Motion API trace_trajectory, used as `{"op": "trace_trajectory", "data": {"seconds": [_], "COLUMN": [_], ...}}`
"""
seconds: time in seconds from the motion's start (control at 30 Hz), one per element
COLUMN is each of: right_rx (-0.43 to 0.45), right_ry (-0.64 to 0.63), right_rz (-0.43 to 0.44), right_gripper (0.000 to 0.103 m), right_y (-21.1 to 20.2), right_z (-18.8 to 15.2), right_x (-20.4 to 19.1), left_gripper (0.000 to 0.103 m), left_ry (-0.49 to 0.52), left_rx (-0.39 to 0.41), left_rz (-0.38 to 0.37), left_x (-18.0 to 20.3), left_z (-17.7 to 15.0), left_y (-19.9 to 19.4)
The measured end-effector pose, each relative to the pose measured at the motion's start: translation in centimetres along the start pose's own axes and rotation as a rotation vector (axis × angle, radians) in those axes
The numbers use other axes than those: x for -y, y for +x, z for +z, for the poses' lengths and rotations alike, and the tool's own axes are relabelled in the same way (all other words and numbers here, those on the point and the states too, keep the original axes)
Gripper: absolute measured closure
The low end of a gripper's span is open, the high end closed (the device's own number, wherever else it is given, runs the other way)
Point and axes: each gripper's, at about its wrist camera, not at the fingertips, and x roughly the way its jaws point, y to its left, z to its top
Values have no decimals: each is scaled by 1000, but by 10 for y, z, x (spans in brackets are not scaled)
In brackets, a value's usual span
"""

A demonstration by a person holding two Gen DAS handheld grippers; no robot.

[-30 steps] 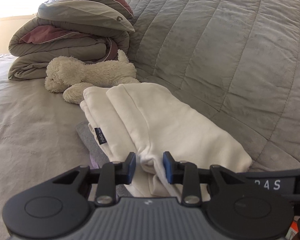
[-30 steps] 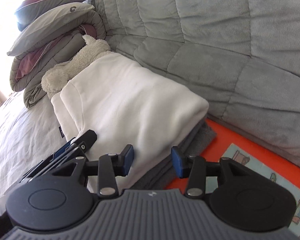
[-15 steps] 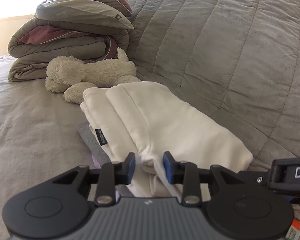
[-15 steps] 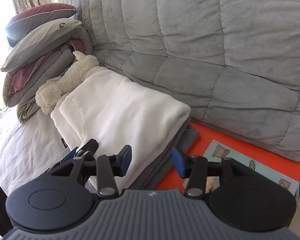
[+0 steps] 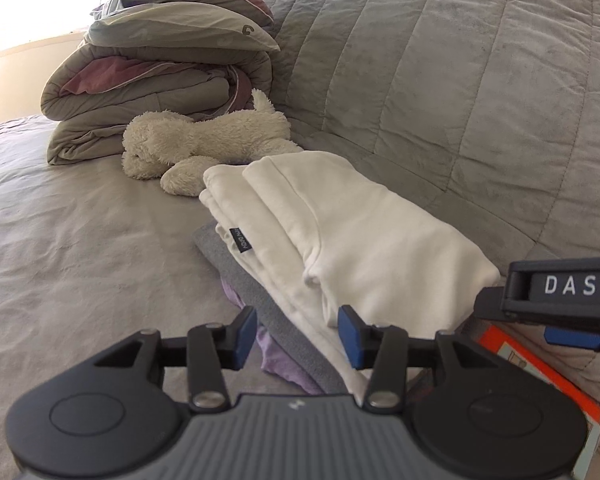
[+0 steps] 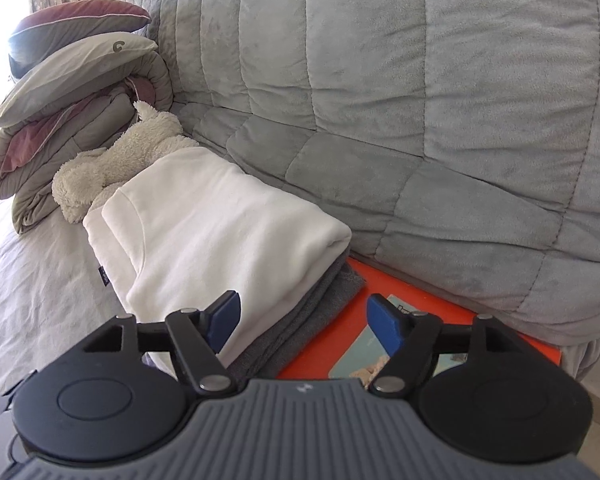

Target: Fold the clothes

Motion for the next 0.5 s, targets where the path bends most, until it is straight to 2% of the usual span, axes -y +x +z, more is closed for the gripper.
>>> {"op": "trace_trajectory", "data": {"seconds": [0.03, 0.1, 0.13, 0.17, 0.2, 0.3, 0.5], "right_rx": [2, 9, 17, 28, 40, 61, 69], "right_ry": [-18, -56, -75, -93, -108, -123, -117], "right_rz": [-15, -44, -59, -74, -91, -125, -120], "right_gripper": [25, 18, 11, 4, 1, 0, 0], "right_y": [0, 0, -1, -2, -4, -8, -17], "right_z": [0, -2, -3, -3, -3, -2, -2], "right_x": [-2, -6, -7, -9, -10, -10, -13], "left_gripper": [52, 41, 40, 37, 30, 21, 7], "left_ry": [-4, -15, -23, -32, -40, -66, -76], "left_rx": [-12, -26, -22, -16, -13, -4, 31], "left_rz": [-1, -6, -3, 0, -1, -18, -58], "left_x": [-3, -11, -16, -22, -27, -41, -48], "left_z": [0, 0, 0, 0, 0, 0, 2], "left_y": [-3, -10, -15, -20, -26, -41, -72]}}
